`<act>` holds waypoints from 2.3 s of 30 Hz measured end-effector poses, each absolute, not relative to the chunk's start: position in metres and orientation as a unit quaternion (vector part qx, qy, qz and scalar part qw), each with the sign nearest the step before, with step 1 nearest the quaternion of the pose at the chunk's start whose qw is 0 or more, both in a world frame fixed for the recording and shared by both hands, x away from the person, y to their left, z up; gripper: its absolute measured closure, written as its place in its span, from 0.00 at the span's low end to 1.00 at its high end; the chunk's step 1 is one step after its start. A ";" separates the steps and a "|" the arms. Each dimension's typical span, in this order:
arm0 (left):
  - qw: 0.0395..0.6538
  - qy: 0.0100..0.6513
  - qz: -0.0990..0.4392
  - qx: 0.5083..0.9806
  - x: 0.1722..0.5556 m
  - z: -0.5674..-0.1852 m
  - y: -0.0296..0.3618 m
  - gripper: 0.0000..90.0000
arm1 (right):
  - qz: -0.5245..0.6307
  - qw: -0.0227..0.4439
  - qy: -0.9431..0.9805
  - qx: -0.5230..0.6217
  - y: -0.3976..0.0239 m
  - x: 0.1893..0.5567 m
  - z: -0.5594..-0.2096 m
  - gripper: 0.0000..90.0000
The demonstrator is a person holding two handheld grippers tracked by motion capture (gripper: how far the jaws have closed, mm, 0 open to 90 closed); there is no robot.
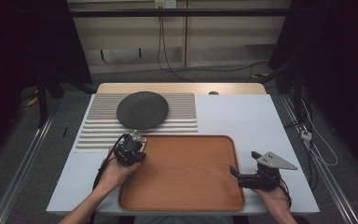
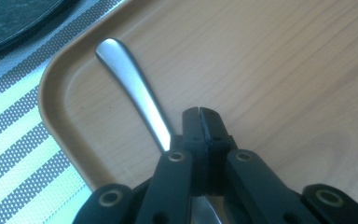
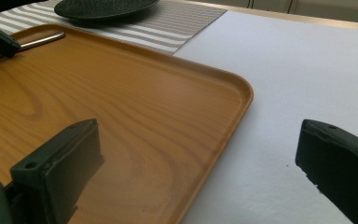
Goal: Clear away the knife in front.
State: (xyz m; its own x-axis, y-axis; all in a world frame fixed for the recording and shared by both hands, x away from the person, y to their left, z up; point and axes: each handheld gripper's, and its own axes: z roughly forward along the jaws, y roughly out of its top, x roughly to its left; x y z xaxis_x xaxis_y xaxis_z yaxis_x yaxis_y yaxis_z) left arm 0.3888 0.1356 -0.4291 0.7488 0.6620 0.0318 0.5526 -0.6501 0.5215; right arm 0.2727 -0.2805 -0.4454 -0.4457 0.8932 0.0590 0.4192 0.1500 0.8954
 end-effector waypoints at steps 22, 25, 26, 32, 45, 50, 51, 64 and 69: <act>0.250 0.351 0.116 0.895 0.388 -0.430 0.146 1.00 | 0.461 0.257 0.713 0.461 -0.280 0.274 -0.446 0.00; 0.250 0.352 0.117 0.894 0.388 -0.430 0.147 1.00 | 0.461 0.256 0.714 0.460 -0.280 0.274 -0.446 0.00; 0.250 0.352 0.117 0.894 0.388 -0.430 0.147 1.00 | 0.460 0.257 0.714 0.461 -0.280 0.274 -0.446 0.00; 0.247 0.360 0.116 0.892 0.388 -0.430 0.148 1.00 | 0.460 0.257 0.714 0.461 -0.280 0.274 -0.446 0.00; 0.285 0.351 0.110 0.885 0.386 -0.429 0.150 0.87 | 0.461 0.257 0.714 0.461 -0.280 0.274 -0.446 0.00; 0.317 0.349 0.121 0.873 0.384 -0.425 0.149 0.60 | 0.460 0.256 0.714 0.461 -0.280 0.274 -0.446 0.00; 0.324 0.351 0.125 0.870 0.385 -0.425 0.149 0.51 | 0.460 0.256 0.715 0.461 -0.280 0.274 -0.446 0.00; 0.391 0.367 0.156 0.830 0.370 -0.406 0.166 0.07 | 0.460 0.255 0.714 0.462 -0.280 0.275 -0.446 0.00; 0.408 0.376 0.178 0.813 0.359 -0.406 0.178 0.07 | 0.460 0.255 0.713 0.464 -0.280 0.275 -0.446 0.00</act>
